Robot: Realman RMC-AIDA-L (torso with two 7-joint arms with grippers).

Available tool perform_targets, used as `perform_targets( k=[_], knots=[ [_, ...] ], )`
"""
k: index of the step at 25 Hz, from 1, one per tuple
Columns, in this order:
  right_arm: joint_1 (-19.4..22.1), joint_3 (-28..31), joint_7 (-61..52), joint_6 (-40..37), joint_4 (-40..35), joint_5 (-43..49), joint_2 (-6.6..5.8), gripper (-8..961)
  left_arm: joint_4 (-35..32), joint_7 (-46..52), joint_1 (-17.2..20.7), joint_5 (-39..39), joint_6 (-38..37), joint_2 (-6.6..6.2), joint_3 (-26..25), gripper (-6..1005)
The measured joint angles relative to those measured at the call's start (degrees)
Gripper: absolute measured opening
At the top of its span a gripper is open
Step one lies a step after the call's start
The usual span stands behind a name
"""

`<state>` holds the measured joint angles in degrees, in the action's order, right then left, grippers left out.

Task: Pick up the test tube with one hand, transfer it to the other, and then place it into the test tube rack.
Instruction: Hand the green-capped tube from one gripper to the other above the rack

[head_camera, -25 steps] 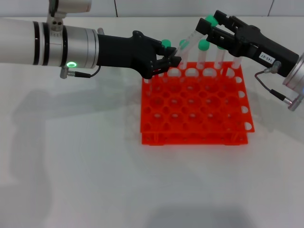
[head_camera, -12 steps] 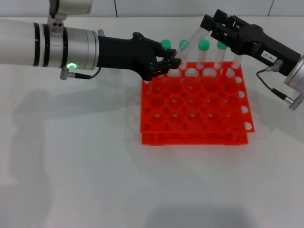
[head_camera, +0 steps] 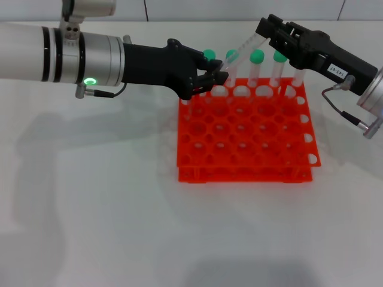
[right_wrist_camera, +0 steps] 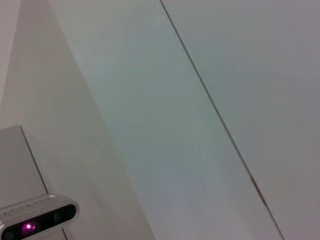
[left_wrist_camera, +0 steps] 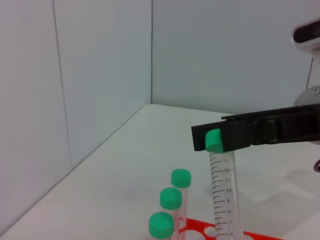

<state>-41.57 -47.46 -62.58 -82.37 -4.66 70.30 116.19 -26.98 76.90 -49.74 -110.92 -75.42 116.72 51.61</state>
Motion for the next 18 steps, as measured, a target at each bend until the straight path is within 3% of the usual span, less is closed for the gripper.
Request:
perform_targets(
  k=[5, 12, 18],
  knots=[
    [0.0, 0.0, 0.0, 0.0, -0.2, 0.0, 0.0, 264, -0.1, 0.3, 0.1, 0.1, 0.2, 0.04, 0.0, 277],
    [0.0, -0.1, -0.3, 0.0, -0.6, 0.1, -0.04, 263, -2.2, 5.7, 0.0, -0.4, -0.1, 0.62, 0.7, 281],
    [0.2, 0.0, -0.5, -0.1, -1.2, 0.1, -0.22, 263, -8.8, 13.5, 1.9, -0.9, -1.0, 1.31, 6.4, 425]
  ],
)
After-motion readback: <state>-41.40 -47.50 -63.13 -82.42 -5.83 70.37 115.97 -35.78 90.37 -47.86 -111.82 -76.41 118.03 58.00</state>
